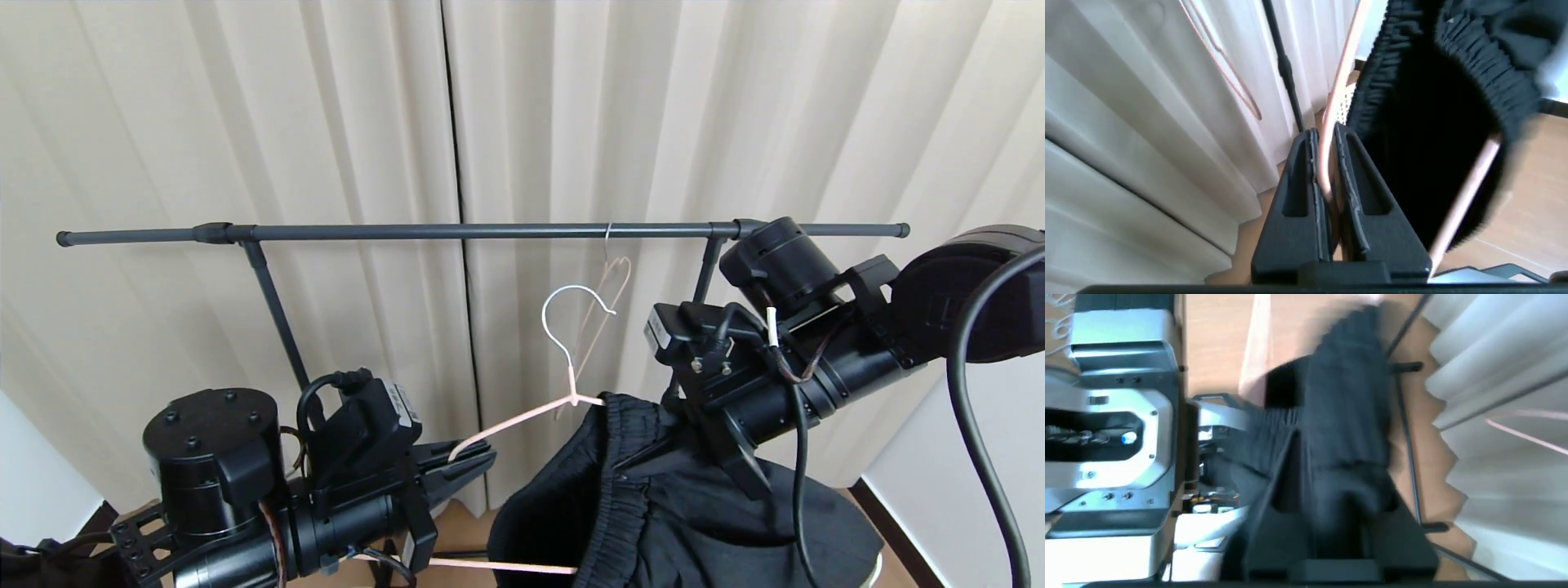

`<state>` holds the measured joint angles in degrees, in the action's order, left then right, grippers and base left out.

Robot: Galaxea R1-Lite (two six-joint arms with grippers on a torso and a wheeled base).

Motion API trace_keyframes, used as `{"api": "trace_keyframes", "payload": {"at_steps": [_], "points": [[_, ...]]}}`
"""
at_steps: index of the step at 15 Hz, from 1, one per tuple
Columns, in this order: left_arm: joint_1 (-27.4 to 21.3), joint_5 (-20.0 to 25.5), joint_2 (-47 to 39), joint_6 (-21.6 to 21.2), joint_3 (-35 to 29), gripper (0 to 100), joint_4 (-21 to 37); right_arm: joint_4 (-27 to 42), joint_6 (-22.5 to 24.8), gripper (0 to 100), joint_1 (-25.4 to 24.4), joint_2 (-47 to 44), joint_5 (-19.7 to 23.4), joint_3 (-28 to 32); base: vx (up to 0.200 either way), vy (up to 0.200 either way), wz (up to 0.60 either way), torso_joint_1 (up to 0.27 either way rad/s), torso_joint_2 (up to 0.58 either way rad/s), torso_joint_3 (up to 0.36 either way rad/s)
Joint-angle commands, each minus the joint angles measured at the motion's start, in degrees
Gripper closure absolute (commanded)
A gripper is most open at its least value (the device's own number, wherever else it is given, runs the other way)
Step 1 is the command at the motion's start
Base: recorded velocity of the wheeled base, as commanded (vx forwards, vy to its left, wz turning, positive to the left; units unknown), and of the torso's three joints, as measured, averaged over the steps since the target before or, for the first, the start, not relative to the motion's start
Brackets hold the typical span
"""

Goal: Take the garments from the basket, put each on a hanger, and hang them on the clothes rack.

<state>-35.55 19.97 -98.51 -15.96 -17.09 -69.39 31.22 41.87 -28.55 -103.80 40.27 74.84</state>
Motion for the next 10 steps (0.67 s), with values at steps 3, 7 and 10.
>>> {"api": "trace_keyframes", "payload": {"at_steps": [3, 7, 10], "points": [[0.0, 0.2, 0.0, 0.1, 0.8, 100, -0.3, 0.0, 0.0, 100, 0.1, 0.5, -0.1, -0.1, 0.000, 0.000, 0.00, 0.000, 0.00, 0.000], [0.0, 0.2, 0.0, 0.9, 0.8, 100, -0.3, 0.1, -0.1, 100, 0.0, 1.0, -0.1, -0.2, 0.000, 0.000, 0.00, 0.000, 0.00, 0.000], [0.0, 0.2, -0.2, 0.9, 0.8, 100, -0.7, 0.1, -0.4, 100, -0.1, 1.5, -0.1, -0.7, 0.000, 0.000, 0.00, 0.000, 0.00, 0.000]]}}
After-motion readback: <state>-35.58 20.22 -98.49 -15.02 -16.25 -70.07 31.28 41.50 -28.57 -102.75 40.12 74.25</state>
